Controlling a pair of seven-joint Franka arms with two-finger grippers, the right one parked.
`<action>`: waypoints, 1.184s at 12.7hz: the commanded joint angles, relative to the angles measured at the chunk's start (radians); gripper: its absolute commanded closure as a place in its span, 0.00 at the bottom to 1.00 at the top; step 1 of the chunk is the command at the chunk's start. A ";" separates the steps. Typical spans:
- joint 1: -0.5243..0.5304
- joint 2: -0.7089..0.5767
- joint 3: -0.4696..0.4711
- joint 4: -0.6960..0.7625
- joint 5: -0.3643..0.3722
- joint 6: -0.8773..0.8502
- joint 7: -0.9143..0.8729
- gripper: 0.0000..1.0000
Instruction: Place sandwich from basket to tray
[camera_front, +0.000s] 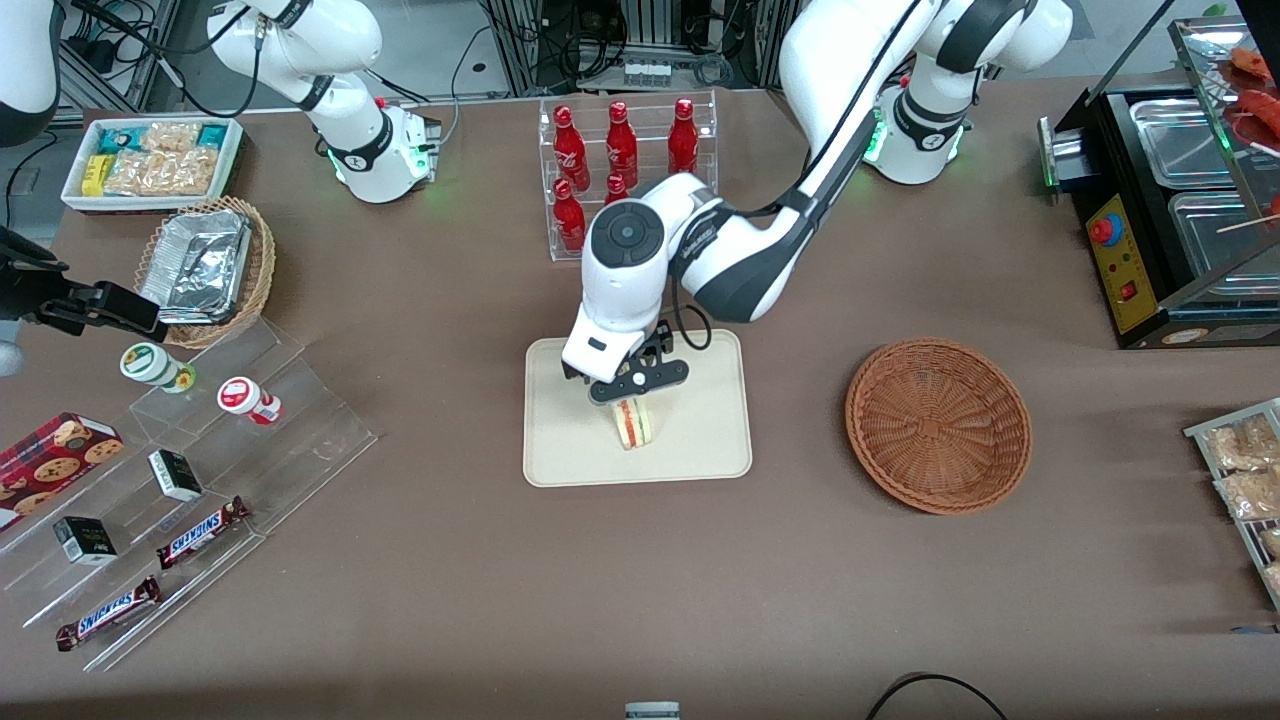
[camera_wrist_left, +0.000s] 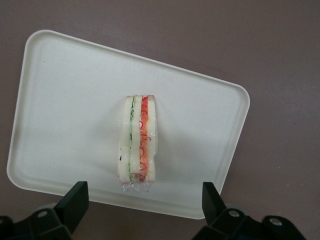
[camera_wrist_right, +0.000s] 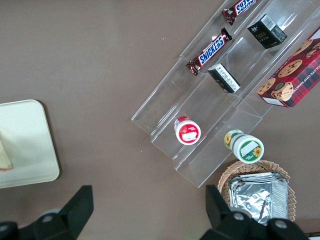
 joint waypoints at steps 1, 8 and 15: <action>-0.002 -0.028 0.047 0.001 0.006 -0.065 0.138 0.00; -0.003 -0.193 0.271 -0.141 -0.063 -0.179 0.518 0.00; -0.002 -0.359 0.438 -0.323 -0.093 -0.213 0.857 0.00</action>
